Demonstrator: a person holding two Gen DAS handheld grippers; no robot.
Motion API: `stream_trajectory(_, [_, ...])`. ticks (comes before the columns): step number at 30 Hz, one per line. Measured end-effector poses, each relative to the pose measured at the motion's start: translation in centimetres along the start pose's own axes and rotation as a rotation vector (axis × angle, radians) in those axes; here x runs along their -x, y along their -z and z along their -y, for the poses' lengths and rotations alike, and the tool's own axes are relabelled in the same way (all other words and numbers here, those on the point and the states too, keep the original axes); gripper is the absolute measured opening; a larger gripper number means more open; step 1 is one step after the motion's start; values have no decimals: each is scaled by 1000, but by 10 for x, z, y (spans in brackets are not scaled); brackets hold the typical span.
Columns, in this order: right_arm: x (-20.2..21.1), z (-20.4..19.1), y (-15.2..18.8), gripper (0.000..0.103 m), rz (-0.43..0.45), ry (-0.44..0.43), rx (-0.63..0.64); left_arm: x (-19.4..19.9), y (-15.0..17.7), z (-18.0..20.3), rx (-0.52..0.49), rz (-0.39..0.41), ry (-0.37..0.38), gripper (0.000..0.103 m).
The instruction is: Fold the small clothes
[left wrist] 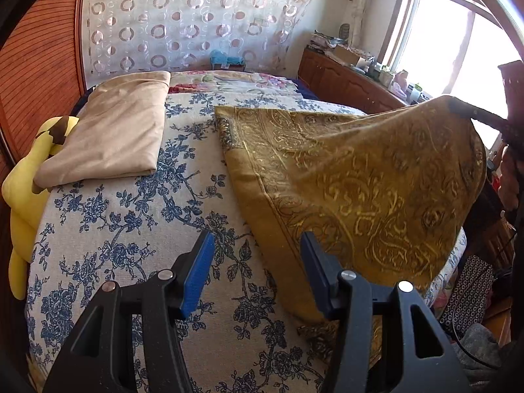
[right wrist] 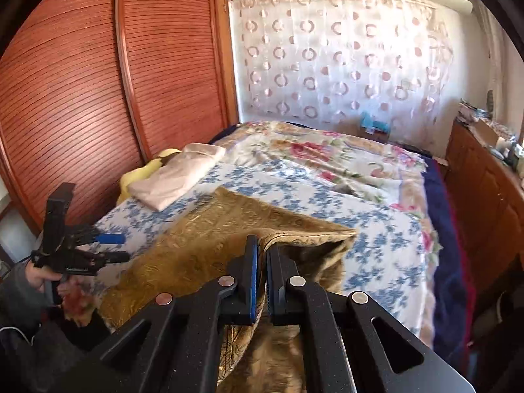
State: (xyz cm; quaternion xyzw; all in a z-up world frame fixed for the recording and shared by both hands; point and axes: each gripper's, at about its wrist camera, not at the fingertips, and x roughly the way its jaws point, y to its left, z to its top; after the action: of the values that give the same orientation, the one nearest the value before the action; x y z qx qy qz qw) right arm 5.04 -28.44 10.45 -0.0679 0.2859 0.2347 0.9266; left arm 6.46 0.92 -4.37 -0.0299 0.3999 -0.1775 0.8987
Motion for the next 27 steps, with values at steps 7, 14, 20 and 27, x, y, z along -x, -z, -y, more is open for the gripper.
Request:
stream_trajectory(7, [-9, 26, 59, 4, -164, 48, -110, -11, 12, 10, -5, -50, 33, 56])
stream_trajectory(14, [-26, 28, 97, 37, -208, 101, -179, -17, 19, 23, -1, -73, 79, 56])
stream_trajectory(20, [-30, 29, 112, 58, -217, 111, -213, -22, 28, 28, -11, -97, 78, 56])
stream_trajectory(27, [-38, 21, 120, 61, -248, 68, -200, -16, 37, 34, -4, -90, 96, 56])
